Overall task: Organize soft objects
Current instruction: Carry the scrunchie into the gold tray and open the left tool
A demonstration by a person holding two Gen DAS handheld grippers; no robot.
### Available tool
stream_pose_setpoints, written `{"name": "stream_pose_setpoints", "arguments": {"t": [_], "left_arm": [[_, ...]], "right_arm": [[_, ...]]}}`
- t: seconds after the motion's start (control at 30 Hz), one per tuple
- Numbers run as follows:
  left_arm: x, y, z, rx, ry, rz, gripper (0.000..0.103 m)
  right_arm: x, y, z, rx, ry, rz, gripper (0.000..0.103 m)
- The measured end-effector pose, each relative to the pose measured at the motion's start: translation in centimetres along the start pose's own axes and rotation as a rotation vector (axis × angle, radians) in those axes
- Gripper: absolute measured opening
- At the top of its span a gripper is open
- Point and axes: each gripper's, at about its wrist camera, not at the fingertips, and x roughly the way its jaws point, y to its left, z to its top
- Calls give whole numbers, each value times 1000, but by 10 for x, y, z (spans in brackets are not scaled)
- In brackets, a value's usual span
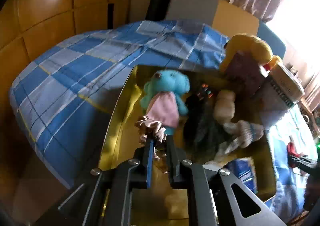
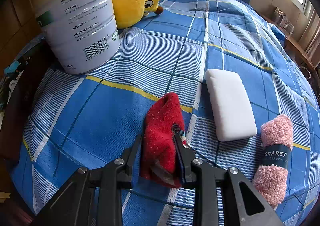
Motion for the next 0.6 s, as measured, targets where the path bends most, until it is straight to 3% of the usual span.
{"name": "stream_pose_setpoints", "arguments": {"t": [0.3, 0.43, 0.6], "left_arm": [[12, -2, -13, -2, 41, 25, 32], [8, -4, -11, -8, 25, 47, 47], [-3, -13, -6, 17, -25, 62, 48]], "right_arm": [[0, 0, 0, -1, -1, -2, 30], [0, 0, 0, 0, -1, -2, 30], [0, -1, 0, 0, -1, -4, 30]]}}
